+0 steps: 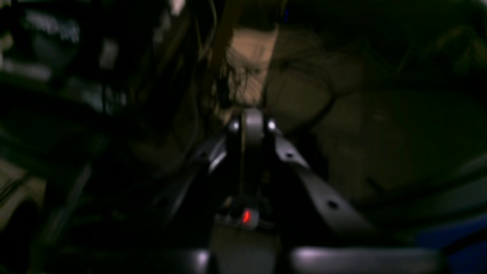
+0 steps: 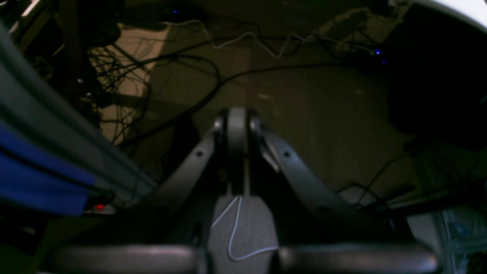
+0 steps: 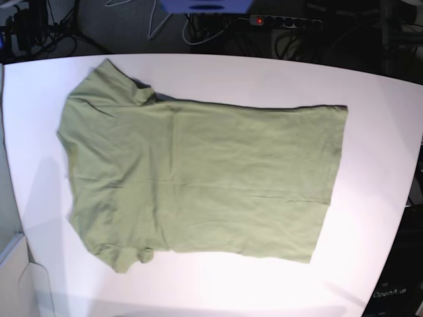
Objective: Fold the T-shirt properly
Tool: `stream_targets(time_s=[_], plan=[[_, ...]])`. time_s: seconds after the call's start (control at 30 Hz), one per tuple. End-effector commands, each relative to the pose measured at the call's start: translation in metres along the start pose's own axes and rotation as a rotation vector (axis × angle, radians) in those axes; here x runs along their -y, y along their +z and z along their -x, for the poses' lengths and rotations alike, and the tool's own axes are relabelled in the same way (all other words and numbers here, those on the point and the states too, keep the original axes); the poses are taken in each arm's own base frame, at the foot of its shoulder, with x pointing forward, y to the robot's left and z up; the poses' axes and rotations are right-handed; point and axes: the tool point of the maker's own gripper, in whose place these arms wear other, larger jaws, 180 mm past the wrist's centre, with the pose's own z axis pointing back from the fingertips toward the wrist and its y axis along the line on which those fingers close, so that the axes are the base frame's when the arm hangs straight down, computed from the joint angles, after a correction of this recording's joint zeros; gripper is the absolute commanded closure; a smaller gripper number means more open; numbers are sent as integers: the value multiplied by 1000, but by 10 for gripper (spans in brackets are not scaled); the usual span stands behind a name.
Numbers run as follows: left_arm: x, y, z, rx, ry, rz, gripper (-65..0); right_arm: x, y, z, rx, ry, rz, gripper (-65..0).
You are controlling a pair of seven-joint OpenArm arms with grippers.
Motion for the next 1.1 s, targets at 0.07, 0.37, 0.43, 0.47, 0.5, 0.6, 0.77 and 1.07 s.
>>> stream_targets(time_s=[0.07,0.37,0.43,0.47,0.5,0.6,0.77,1.07], plan=[[19,-11,-32,-10,37,49,-11,9,-9,-18,8,35,5,0],[50,-75,-113,-47,38,128,-11,31,-68,-91,34,93,42,0],[54,-84,-130,-49,18,141,-11,37,-82,-104,18,115,38,0],[54,-90,-137,-60,2,140,-11,40,-88,-109,2,123,38,0],[54,-96,-143,-68,-11,142,-11,41,-97,-116,3,128,41,0],[47,-119,-158,-111,-60,126,-11,46,-118,-128,-41,131,61,0],[20,-146,-176,-209,-117,39,-11,56,-143,-140,-119,136,86,0],[7,-163,-190,-271,-195,73,-11,55,-156,-139,-178,-15,102,-300]])
